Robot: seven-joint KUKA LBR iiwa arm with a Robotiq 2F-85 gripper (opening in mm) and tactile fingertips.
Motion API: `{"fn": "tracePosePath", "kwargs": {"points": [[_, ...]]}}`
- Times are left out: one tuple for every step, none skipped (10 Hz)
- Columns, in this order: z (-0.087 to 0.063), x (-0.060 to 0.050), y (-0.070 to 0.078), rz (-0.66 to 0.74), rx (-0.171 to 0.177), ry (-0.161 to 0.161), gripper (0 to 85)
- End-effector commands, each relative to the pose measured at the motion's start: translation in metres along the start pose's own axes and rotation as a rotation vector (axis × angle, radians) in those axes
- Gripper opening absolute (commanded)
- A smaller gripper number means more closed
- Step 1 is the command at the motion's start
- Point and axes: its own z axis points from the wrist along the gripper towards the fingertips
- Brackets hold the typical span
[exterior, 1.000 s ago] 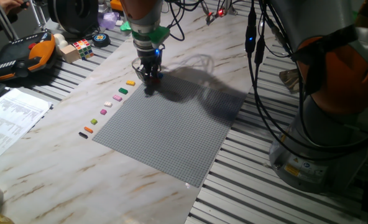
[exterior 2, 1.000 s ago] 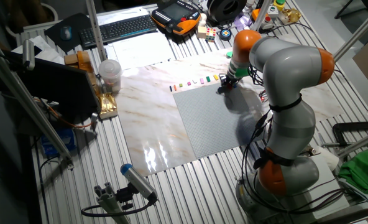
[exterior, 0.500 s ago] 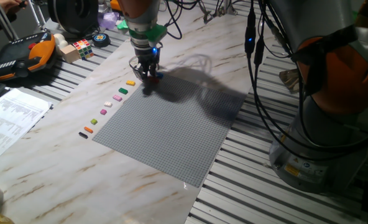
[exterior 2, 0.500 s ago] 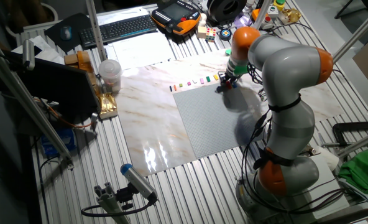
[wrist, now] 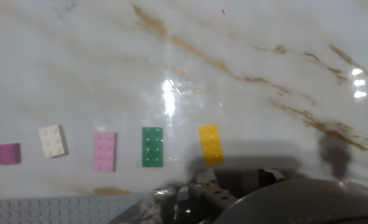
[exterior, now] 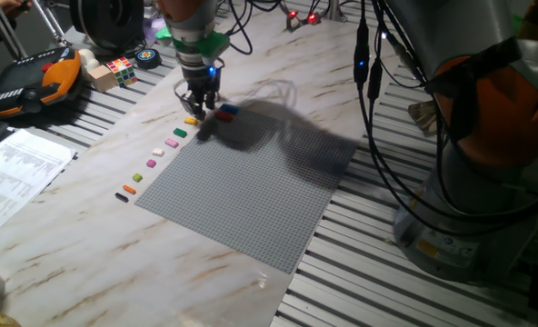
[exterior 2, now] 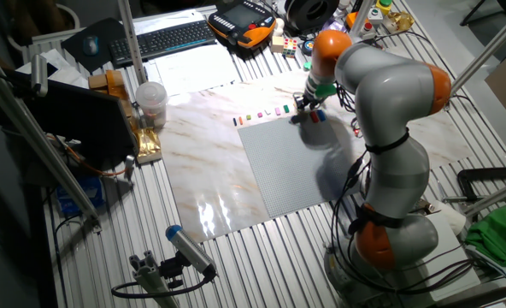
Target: Build with small Lego blocks
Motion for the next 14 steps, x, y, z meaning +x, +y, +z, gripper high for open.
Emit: {"fn": "tracePosePath", "kwargs": {"points": [[0.002, -0.004, 0.003, -0.005, -0.003, -0.004, 41.7], [0.004, -0.008, 0.006, -0.012, -0.011, -0.013, 41.3], [0.006, -0.011, 0.009, -0.018, -0.014, -0.013, 41.0], [0.008, -0.013, 0.01, -0.02, -0.021, -0.013, 40.3], [0.009, -0.015, 0.011, -0.026, -0.026, -0.013, 39.7], [0.01, -0.017, 0.011, -0.041, -0.026, -0.015, 39.0], [0.012, -0.018, 0.012, -0.058, -0.03, -0.018, 38.0], [0.014, -0.019, 0.012, -0.071, -0.033, -0.021, 37.0], [0.016, -0.019, 0.011, -0.083, -0.034, -0.023, 36.7], [0.017, -0.02, 0.012, -0.091, -0.034, -0.023, 36.3], [0.019, -0.021, 0.012, -0.095, -0.037, -0.025, 36.3], [0.02, -0.021, 0.012, -0.096, -0.04, -0.027, 36.3], [0.021, -0.022, 0.012, -0.096, -0.043, -0.027, 36.0], [0.022, -0.022, 0.013, -0.099, -0.045, -0.03, 36.0]]}}
